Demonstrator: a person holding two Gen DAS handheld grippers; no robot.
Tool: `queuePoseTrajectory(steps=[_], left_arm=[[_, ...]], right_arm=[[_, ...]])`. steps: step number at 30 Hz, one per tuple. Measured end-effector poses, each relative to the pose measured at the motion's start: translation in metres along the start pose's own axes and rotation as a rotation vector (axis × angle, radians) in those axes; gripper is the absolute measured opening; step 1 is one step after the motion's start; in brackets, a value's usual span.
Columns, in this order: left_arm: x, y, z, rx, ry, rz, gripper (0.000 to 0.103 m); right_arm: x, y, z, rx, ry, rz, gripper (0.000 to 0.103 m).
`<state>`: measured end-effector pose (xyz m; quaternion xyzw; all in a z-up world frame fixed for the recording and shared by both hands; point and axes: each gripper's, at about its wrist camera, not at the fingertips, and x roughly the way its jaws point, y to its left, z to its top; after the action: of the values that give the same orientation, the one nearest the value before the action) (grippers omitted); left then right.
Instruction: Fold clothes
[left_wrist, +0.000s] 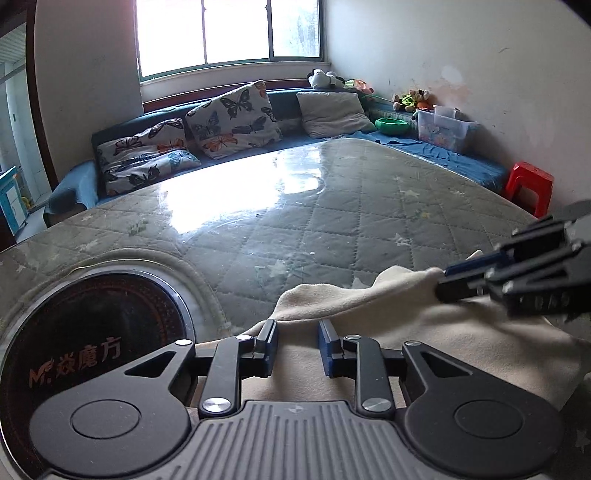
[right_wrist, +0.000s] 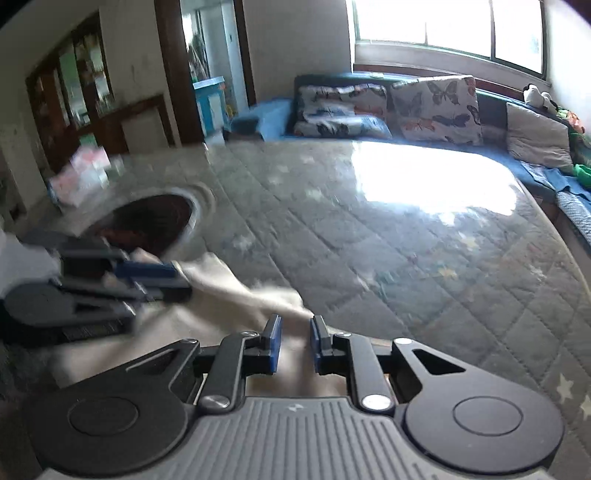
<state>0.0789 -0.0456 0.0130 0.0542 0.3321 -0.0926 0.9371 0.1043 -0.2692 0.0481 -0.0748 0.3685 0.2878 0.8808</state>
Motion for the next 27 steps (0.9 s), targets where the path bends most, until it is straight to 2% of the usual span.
queuePoseTrajectory(steps=[6, 12, 18, 23, 27], left_arm=[[-0.021, 0.0, -0.001, -0.009, -0.028, 0.0, 0.029], [-0.057, -0.006, -0.017, 0.002, -0.056, -0.039, 0.028], [-0.063, -0.003, -0.047, 0.006, -0.009, -0.011, 0.028], [-0.08, 0.006, -0.05, -0.027, -0.039, -0.001, 0.028], [-0.09, 0.006, -0.055, -0.039, -0.054, 0.014, 0.028]], right_arm=[[-0.019, 0.003, -0.001, -0.017, -0.041, -0.001, 0.015], [-0.049, 0.023, -0.016, -0.113, -0.029, 0.068, 0.016], [-0.049, 0.023, -0.045, -0.114, 0.005, 0.051, 0.016], [-0.064, 0.027, -0.046, -0.128, -0.042, 0.022, 0.016], [-0.077, 0.046, -0.049, -0.191, -0.071, 0.061, 0.016]])
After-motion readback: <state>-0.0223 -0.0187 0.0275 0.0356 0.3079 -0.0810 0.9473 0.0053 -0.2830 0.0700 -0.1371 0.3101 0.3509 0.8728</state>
